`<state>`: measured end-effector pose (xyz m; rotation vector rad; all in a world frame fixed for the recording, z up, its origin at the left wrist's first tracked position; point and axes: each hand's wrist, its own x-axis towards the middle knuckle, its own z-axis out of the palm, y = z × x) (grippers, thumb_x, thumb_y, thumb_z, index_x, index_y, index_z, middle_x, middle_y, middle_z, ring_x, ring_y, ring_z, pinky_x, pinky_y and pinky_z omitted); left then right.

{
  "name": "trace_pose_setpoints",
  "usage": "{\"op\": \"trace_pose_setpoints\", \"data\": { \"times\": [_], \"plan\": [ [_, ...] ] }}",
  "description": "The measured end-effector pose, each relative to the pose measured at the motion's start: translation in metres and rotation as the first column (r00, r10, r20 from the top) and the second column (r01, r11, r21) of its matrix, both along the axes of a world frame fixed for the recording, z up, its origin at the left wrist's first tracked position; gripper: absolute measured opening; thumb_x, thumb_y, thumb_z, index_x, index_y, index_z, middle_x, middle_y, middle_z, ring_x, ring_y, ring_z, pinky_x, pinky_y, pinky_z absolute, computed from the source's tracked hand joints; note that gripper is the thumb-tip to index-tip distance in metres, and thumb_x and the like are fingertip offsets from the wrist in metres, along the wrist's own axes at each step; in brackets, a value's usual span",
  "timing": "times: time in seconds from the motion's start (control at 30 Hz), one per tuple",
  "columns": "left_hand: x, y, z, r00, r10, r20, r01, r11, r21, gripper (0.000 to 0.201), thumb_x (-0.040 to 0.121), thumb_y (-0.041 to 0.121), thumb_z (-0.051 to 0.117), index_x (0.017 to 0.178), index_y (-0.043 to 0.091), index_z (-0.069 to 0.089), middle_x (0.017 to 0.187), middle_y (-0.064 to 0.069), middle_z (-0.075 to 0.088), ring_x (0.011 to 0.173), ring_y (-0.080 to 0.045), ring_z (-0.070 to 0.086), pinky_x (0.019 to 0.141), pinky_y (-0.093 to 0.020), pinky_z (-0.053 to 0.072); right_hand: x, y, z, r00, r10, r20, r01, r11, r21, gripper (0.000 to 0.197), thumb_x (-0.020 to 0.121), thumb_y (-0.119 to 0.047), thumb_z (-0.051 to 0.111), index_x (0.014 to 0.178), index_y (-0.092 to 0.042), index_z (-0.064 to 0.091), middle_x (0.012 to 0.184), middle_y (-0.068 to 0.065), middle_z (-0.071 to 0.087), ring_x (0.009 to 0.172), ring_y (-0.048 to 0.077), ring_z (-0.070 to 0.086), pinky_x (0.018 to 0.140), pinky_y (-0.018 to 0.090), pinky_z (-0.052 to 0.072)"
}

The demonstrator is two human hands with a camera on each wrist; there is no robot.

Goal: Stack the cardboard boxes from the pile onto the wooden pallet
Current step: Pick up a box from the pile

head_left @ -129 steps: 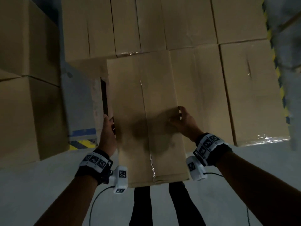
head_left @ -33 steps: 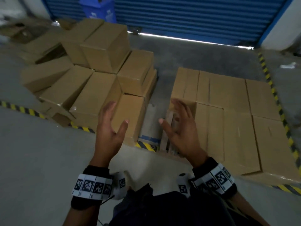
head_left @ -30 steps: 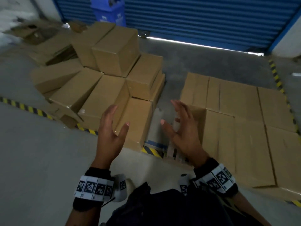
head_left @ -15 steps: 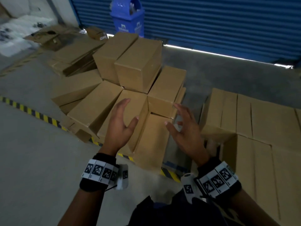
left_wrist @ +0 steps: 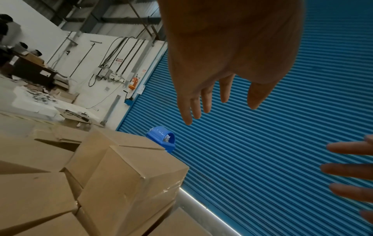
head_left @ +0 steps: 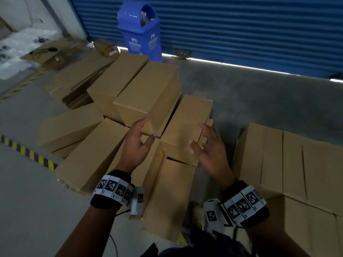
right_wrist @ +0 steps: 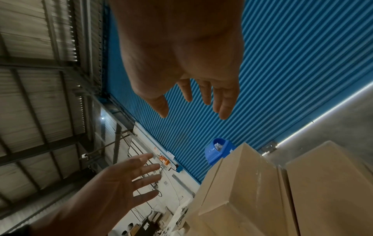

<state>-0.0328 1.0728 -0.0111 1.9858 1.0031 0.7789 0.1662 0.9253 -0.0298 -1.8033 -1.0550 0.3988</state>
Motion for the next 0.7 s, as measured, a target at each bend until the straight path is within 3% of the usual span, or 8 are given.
{"op": "trace_pose_setpoints", "data": {
  "times": [0.07,0.17,0.2,0.3,0.37,0.47,0.57,0.7],
  "plan": [
    [0.023,0.022,0.000,1.000,0.010,0.002,-0.010,1.000,-0.008,0.062,0.090,0.035,0.062,0.147,0.015,0.047,0.140,0.003,0.049,0.130,-0.014,0.047,0.109,-0.044,0.045,0.024,0.024,0.005,1.000,-0.006,-0.016,0.006,1.000,-0.013,0.061,0.090,-0.033,0.068,0.145,-0.022,0.044,0.140,0.001,0.047,0.121,0.013,0.050,0.098,0.044,0.051],
    [0.044,0.053,-0.005,0.999,0.044,-0.011,-0.044,0.998,-0.043,0.055,0.097,0.020,0.065,0.148,0.014,0.046,0.145,-0.001,0.047,0.129,-0.012,0.045,0.094,-0.014,0.046,0.050,0.052,0.005,0.999,-0.005,-0.043,0.003,0.999,-0.043,0.059,0.090,-0.031,0.068,0.144,-0.020,0.046,0.140,0.001,0.048,0.119,0.015,0.052,0.096,0.040,0.051],
    [0.048,0.062,-0.009,0.998,0.055,-0.015,-0.056,0.997,-0.045,0.053,0.098,0.018,0.064,0.148,0.014,0.047,0.146,-0.001,0.046,0.129,-0.012,0.045,0.090,-0.009,0.044,0.056,0.060,0.004,0.999,-0.004,-0.044,0.002,0.999,-0.043,0.058,0.091,-0.030,0.068,0.143,-0.019,0.047,0.139,0.002,0.049,0.117,0.015,0.053,0.093,0.037,0.051],
    [0.057,0.092,-0.026,0.996,0.085,-0.040,-0.087,0.994,-0.062,0.049,0.098,0.021,0.064,0.144,0.013,0.050,0.145,-0.003,0.050,0.128,-0.017,0.047,0.101,-0.030,0.044,0.068,0.077,-0.002,0.999,-0.018,-0.034,0.016,0.998,-0.055,0.049,0.092,-0.025,0.068,0.138,-0.018,0.053,0.137,0.002,0.051,0.115,0.014,0.054,0.085,0.028,0.049],
    [0.065,0.111,-0.041,0.994,0.100,-0.047,-0.106,0.986,-0.132,0.047,0.098,0.021,0.065,0.142,0.011,0.052,0.142,-0.004,0.054,0.124,-0.018,0.050,0.101,-0.036,0.044,0.074,0.082,-0.011,1.000,-0.027,-0.010,0.026,0.997,-0.076,0.041,0.092,-0.022,0.068,0.131,-0.016,0.058,0.137,0.004,0.051,0.112,0.010,0.054,0.086,0.024,0.046],
    [0.083,0.139,-0.065,0.995,0.081,-0.058,-0.091,0.978,-0.187,0.043,0.097,0.017,0.065,0.138,0.010,0.055,0.138,-0.005,0.056,0.122,-0.020,0.051,0.105,-0.044,0.045,0.087,0.090,-0.036,0.999,-0.049,-0.002,0.048,0.995,-0.084,0.033,0.093,-0.025,0.068,0.125,-0.018,0.063,0.135,0.002,0.052,0.110,0.011,0.057,0.088,0.030,0.053],
    [0.105,0.160,-0.082,0.994,0.056,-0.096,-0.079,0.963,-0.256,0.042,0.099,0.015,0.062,0.139,0.008,0.054,0.139,-0.006,0.056,0.125,-0.021,0.052,0.105,-0.037,0.043,0.106,0.103,-0.059,0.994,-0.105,-0.030,0.100,0.986,-0.136,0.030,0.093,-0.024,0.067,0.123,-0.020,0.064,0.126,-0.007,0.053,0.110,0.012,0.057,0.082,0.016,0.047],
    [0.143,0.198,-0.110,0.990,0.070,-0.126,-0.112,0.926,-0.361,0.037,0.099,0.018,0.063,0.135,0.011,0.056,0.130,-0.007,0.061,0.122,-0.023,0.056,0.101,-0.037,0.046,0.147,0.141,-0.096,0.989,-0.131,-0.068,0.109,0.958,-0.266,0.029,0.094,-0.025,0.065,0.122,-0.021,0.064,0.120,-0.008,0.056,0.105,0.011,0.058,0.084,0.023,0.047]
  ]
}}
